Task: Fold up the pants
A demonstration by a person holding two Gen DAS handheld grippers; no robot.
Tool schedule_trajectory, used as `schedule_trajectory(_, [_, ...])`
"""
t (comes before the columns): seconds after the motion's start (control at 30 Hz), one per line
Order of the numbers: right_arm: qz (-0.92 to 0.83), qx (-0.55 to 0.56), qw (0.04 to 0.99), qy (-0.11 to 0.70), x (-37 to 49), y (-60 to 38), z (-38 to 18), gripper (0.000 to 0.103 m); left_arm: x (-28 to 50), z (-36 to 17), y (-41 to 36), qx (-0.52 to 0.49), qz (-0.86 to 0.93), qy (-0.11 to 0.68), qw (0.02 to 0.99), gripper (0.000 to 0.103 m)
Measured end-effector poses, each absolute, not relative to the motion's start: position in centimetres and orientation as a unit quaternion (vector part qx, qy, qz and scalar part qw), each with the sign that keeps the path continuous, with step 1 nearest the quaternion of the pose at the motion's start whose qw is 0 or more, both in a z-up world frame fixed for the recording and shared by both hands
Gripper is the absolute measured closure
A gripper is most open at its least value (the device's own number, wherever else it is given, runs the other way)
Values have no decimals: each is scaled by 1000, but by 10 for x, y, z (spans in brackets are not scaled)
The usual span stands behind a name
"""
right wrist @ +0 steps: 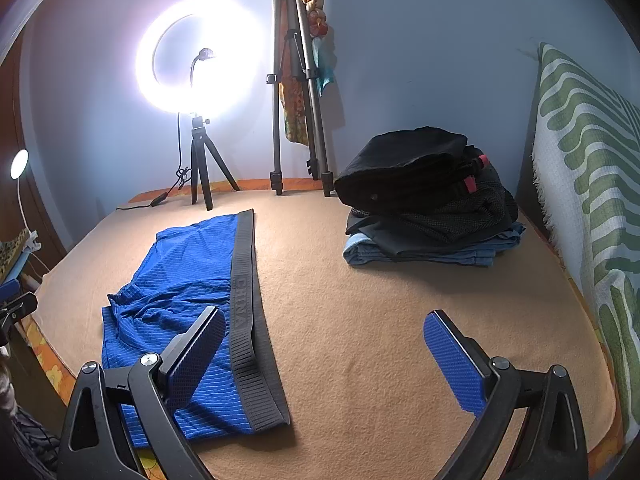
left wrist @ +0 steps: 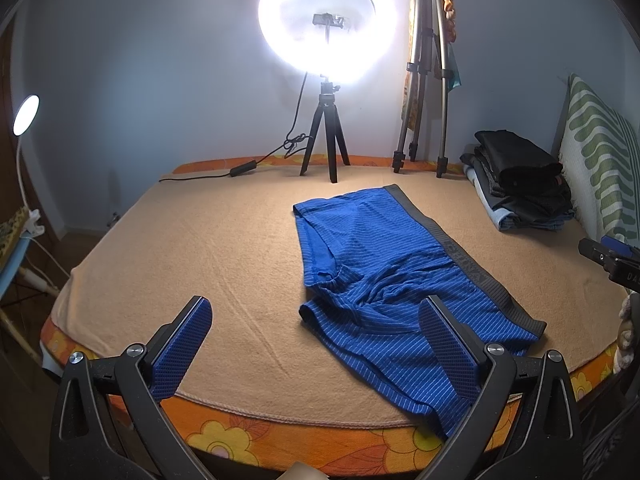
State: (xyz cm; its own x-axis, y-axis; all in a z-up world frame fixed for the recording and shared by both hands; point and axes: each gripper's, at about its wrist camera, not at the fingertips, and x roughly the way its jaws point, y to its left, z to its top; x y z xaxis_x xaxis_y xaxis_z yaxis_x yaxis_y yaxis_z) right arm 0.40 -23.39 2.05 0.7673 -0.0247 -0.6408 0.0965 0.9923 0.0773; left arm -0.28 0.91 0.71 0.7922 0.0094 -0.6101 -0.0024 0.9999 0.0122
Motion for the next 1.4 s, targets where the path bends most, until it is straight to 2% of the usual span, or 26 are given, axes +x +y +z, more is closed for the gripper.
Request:
schedule_trajectory(0.47, [-33, 48, 940, 336, -6, -231, 14, 3, -6, 4, 4, 18, -13, 318, 948, 0])
schedule_trajectory(0.57, [-31, 56, 951, 303, -9, -234, 13, 5, -9, 3, 2, 20, -22, 315, 949, 0])
schedule_trajectory(0.6, [-28, 59, 962, 266, -10, -236, 14, 5, -9, 3, 2, 21, -25, 314, 949, 0])
schedule_trajectory(0.7, [-25, 58, 957, 284, -10, -237, 12, 8, -12, 0, 0, 22, -42, 308, 950, 1])
schedule_trajectory(0.83, [-16, 55, 942, 331, -7, -237, 3, 13, -13, -7, -2, 15, -83, 308, 948, 6])
schedule_trajectory(1.0, [13, 76, 924, 375, -3, -234, -16, 19, -13, -19, -13, 27, -123, 336, 933, 20])
schedule_trajectory(1.17, [57, 155, 892, 421, 0, -230, -43, 31, -24, -33, -37, 80, -181, 360, 912, 29])
schedule_trajectory(1.3, [70, 193, 869, 450, 1, -230, -54, 36, -38, -42, -64, 131, -233, 367, 891, 36])
schedule_trajectory(1.4, [75, 212, 856, 466, 0, -229, -60, 39, -45, -51, -82, 164, -268, 375, 872, 48])
